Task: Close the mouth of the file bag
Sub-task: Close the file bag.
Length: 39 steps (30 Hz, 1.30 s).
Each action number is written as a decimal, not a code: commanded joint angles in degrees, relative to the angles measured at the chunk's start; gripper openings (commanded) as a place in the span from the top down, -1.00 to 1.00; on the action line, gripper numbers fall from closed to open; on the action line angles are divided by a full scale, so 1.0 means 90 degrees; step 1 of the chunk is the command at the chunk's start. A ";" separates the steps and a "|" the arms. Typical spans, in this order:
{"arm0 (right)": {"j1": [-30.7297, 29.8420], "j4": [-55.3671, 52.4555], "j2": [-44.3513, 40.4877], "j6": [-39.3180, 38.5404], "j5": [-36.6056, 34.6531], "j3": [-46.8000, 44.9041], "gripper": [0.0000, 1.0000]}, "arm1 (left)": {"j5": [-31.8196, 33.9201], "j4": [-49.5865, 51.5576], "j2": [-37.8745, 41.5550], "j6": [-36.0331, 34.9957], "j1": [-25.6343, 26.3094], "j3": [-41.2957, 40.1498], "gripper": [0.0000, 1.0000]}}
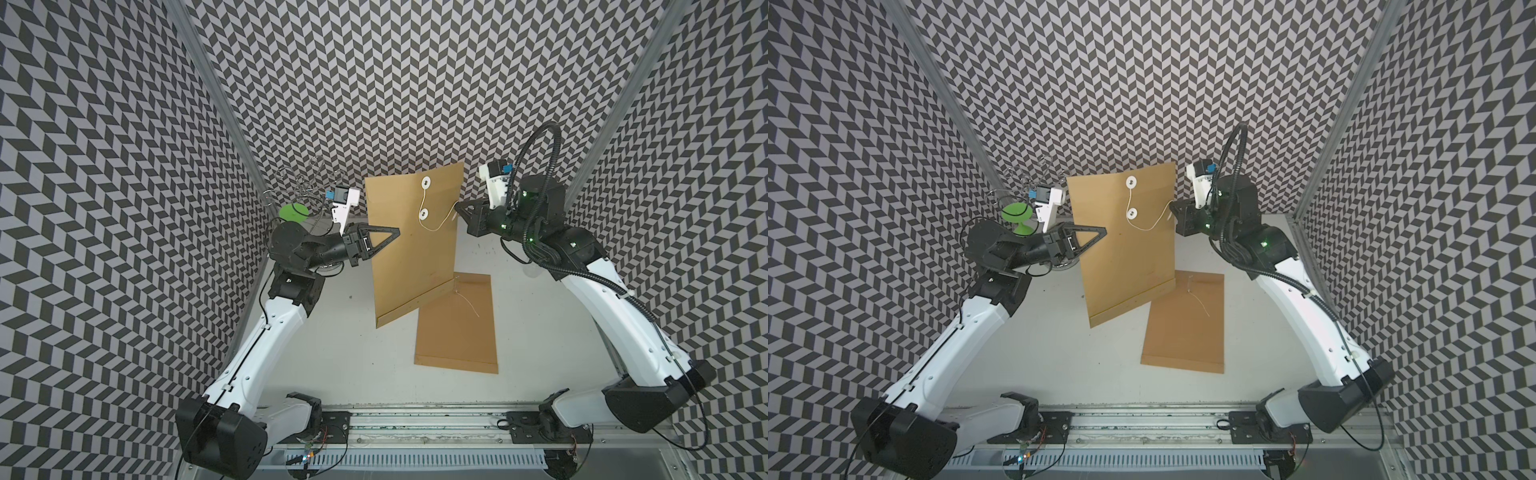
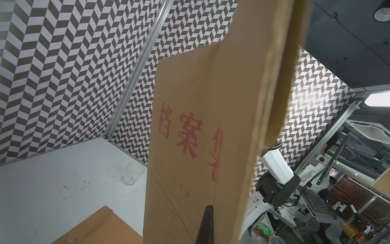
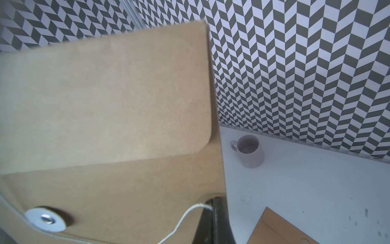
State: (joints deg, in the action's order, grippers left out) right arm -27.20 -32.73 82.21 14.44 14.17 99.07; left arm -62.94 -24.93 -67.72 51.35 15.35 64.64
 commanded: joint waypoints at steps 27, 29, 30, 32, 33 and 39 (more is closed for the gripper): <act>0.0074 0.0060 -0.0159 -0.0120 -0.0797 0.0086 1.00 | -0.0122 0.1441 0.0201 -0.0930 -0.0269 0.0054 1.00; 0.0083 0.0036 -0.0170 -0.0140 -0.0891 0.0061 1.00 | -0.0116 0.1470 0.0174 -0.0930 -0.0290 0.0064 1.00; 0.0076 0.0027 -0.0179 -0.0172 -0.0981 0.0059 1.00 | -0.0119 0.1501 0.0171 -0.0939 -0.0299 0.0079 1.00; 0.0077 -0.0018 -0.0205 -0.0224 -0.1219 0.0033 1.00 | -0.0116 0.1672 0.0150 -0.1038 -0.0319 0.0138 1.00; 0.0082 -0.0030 -0.0213 -0.0259 -0.1357 0.0013 1.00 | -0.0116 0.1754 0.0143 -0.1093 -0.0333 0.0169 1.00; 0.0083 0.0016 -0.0207 -0.0243 -0.1380 -0.0052 1.00 | -0.0165 0.1697 0.0161 -0.1068 -0.0339 0.0191 1.00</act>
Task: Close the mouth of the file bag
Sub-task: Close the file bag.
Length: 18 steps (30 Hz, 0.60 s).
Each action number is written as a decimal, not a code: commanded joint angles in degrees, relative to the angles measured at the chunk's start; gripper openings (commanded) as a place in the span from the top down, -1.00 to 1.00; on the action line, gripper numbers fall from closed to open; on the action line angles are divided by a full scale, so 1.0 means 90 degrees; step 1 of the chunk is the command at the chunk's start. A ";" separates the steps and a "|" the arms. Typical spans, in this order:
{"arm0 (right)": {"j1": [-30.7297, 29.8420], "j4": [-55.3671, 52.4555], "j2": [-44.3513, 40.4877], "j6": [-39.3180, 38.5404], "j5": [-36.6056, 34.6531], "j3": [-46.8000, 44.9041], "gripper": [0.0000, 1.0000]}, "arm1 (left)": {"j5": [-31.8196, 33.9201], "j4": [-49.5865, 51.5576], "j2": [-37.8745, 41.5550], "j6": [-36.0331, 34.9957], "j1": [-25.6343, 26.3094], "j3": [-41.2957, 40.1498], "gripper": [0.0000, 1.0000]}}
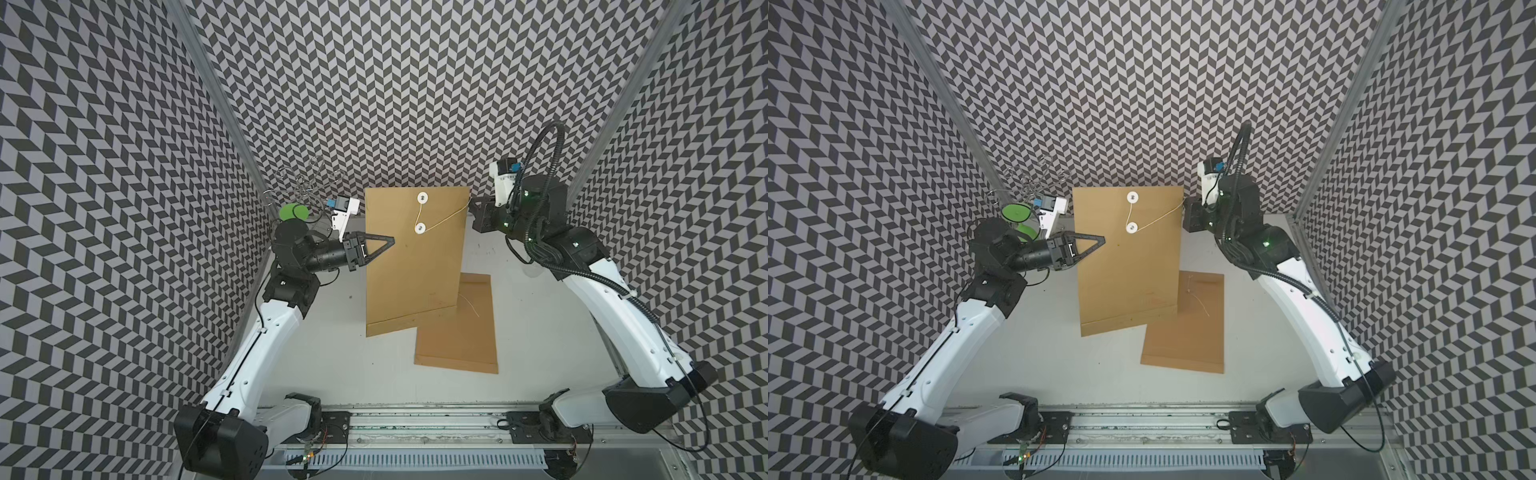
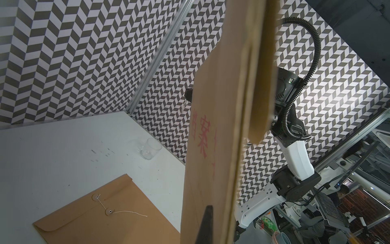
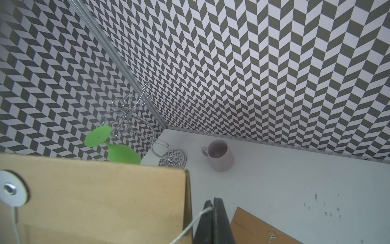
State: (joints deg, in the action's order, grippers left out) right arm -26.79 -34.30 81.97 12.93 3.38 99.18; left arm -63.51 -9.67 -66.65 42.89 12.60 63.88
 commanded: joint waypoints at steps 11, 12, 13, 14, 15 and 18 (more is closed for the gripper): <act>0.0020 0.0173 -0.0236 -0.0117 -0.0359 -0.0038 1.00 | -0.0102 0.0059 0.0098 -0.0147 -0.0033 0.0192 1.00; 0.0018 0.0169 -0.0255 -0.0111 -0.0375 -0.0034 1.00 | -0.0102 0.0059 0.0100 -0.0142 -0.0033 0.0178 1.00; 0.0024 0.0169 -0.0257 -0.0114 -0.0380 -0.0028 1.00 | -0.0102 0.0052 0.0105 -0.0137 -0.0033 0.0181 1.00; 0.0026 0.0161 -0.0260 -0.0116 -0.0365 -0.0024 1.00 | -0.0102 0.0040 0.0110 -0.0120 -0.0033 0.0169 1.00; 0.0008 0.0152 -0.0260 -0.0116 -0.0367 -0.0015 1.00 | -0.0102 0.0022 0.0109 -0.0103 -0.0033 0.0168 1.00; -0.0041 0.0140 -0.0255 -0.0137 -0.0441 0.0011 1.00 | -0.0267 -0.0029 0.0109 -0.0068 -0.0011 0.0159 1.00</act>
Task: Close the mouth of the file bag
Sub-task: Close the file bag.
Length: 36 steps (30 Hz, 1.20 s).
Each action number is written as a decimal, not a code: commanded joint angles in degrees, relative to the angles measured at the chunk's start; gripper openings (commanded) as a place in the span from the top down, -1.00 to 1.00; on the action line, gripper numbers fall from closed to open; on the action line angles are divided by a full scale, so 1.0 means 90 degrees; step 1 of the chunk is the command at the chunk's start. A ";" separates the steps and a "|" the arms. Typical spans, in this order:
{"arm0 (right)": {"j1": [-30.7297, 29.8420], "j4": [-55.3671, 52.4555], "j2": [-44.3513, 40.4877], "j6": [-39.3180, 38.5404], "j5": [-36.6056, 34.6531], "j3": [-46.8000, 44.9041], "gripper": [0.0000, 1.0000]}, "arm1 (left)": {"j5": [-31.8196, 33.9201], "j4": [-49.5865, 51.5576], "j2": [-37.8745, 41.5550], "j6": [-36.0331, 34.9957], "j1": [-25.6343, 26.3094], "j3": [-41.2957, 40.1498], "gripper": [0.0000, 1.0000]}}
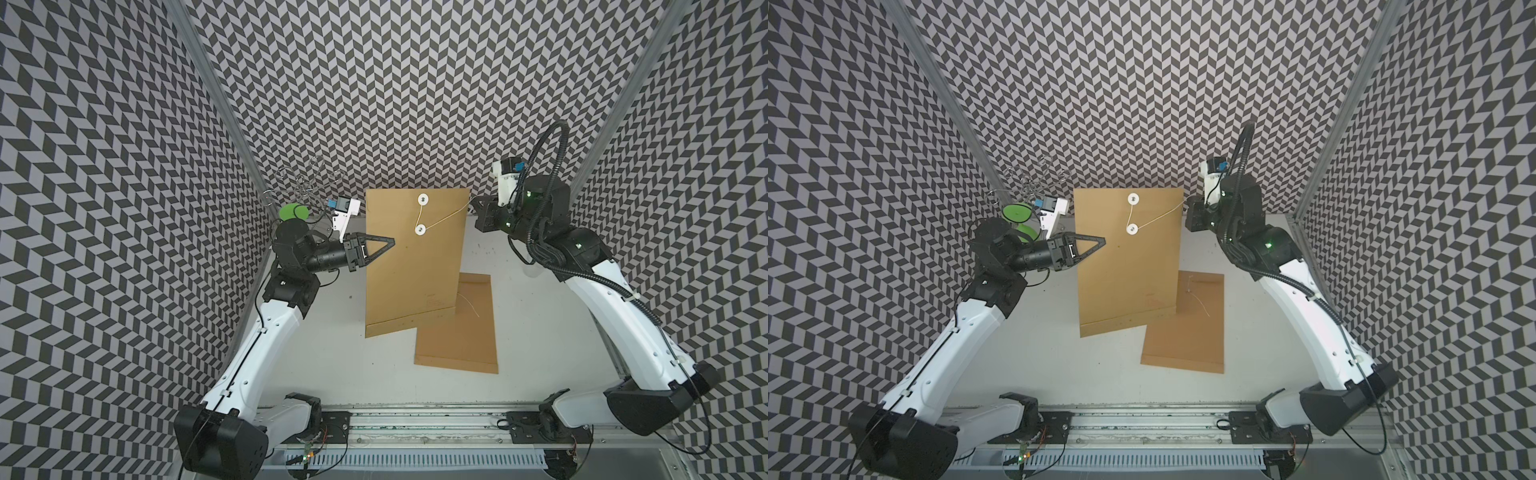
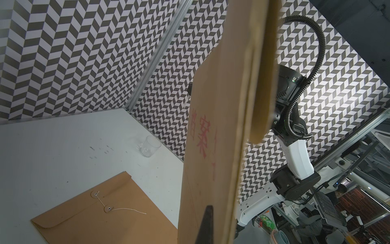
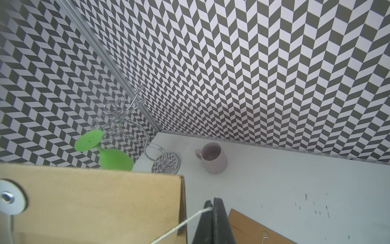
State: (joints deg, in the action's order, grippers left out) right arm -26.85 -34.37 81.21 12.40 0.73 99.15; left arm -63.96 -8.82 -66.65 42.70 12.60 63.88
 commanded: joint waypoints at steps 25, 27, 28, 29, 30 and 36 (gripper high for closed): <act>-0.0902 -0.0536 0.1302 -0.0386 -0.1107 0.2328 1.00 | 0.0498 0.0141 -0.0013 -0.0164 0.0260 -0.0134 1.00; -0.0942 -0.0565 0.1380 -0.0393 -0.1124 0.2417 1.00 | 0.0638 0.0245 -0.0092 -0.0164 0.0260 -0.0158 1.00; -0.0954 -0.0566 0.1401 -0.0397 -0.1133 0.2420 1.00 | 0.0682 0.0256 -0.0116 -0.0141 0.0260 -0.0172 1.00; -0.0960 -0.0566 0.1415 -0.0401 -0.1128 0.2425 1.00 | 0.0738 0.0267 -0.0132 -0.0135 0.0255 -0.0195 1.00; -0.0972 -0.0566 0.1429 -0.0402 -0.1133 0.2422 1.00 | 0.0776 0.0277 -0.0134 -0.0125 0.0260 -0.0220 1.00; -0.1035 -0.0503 0.1589 -0.0367 -0.1069 0.2467 1.00 | 0.0849 0.0286 -0.0207 -0.0125 0.0307 -0.0279 1.00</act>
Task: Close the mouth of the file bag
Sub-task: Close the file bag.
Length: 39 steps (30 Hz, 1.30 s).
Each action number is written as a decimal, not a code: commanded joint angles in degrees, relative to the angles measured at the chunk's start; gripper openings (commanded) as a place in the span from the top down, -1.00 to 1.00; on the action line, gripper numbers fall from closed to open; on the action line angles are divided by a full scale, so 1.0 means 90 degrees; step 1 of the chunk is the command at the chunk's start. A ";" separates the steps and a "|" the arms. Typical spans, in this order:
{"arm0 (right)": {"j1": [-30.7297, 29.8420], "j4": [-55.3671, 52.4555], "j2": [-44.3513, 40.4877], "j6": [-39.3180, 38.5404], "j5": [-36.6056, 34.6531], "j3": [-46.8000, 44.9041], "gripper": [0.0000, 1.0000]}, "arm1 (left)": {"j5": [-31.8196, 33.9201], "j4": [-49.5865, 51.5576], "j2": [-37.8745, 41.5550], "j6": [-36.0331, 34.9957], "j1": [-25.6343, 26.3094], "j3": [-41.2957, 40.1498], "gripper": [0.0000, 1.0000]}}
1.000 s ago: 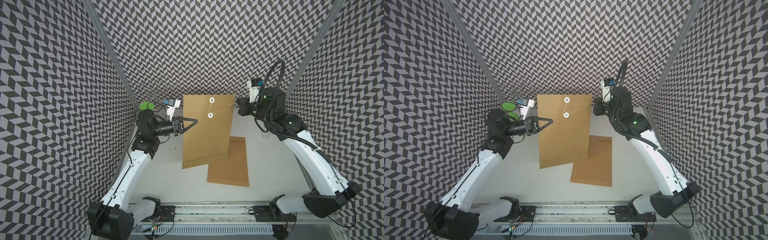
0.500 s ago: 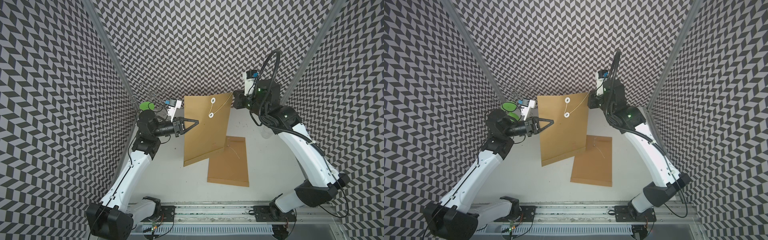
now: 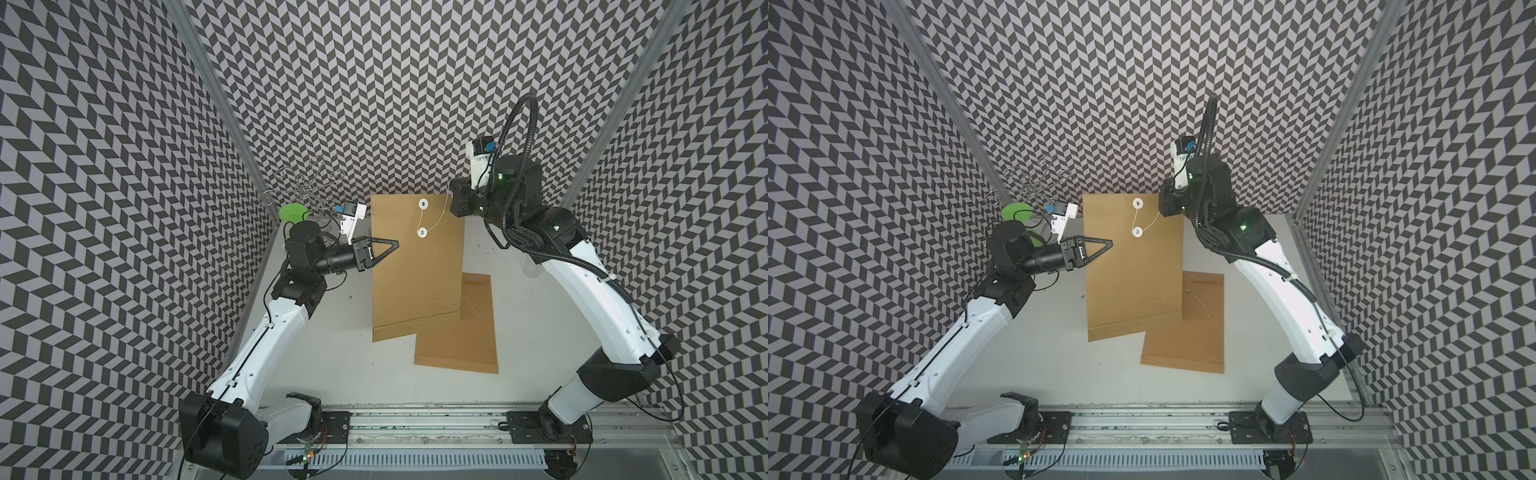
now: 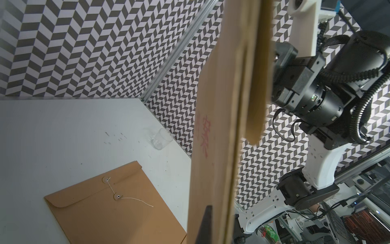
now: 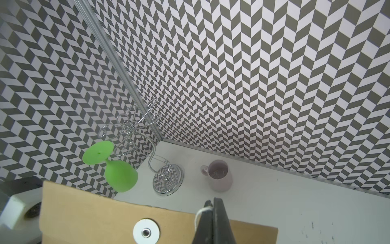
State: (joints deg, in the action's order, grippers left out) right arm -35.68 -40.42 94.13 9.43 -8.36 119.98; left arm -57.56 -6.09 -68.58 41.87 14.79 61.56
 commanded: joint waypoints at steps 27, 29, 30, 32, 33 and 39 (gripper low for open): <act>-0.0979 0.0321 0.1314 0.0133 0.0395 0.1135 1.00 | 0.0268 -0.0705 -0.0275 0.0414 0.0358 -0.0575 1.00; -0.1056 0.0350 0.1345 0.0148 0.0430 0.1153 1.00 | 0.0282 -0.0708 -0.0279 0.0416 0.0359 -0.0584 1.00; -0.1097 0.0351 0.1373 0.0152 0.0424 0.1159 1.00 | 0.0283 -0.0722 -0.0295 0.0425 0.0358 -0.0590 1.00; -0.1159 0.0357 0.1398 0.0177 0.0499 0.1170 1.00 | 0.0282 -0.0786 -0.0302 0.0464 0.0359 -0.0619 1.00; -0.1194 0.0366 0.1406 0.0200 0.0559 0.1184 1.00 | 0.0291 -0.0798 -0.0313 0.0470 0.0358 -0.0613 1.00; -0.1386 0.0509 0.1419 0.0338 0.0946 0.1112 1.00 | 0.0292 -0.0940 -0.0357 0.0579 0.0358 -0.0568 1.00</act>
State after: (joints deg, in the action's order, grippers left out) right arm -47.40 -39.88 106.59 11.38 -2.50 128.95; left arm -55.09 -11.53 -71.77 46.41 17.65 56.05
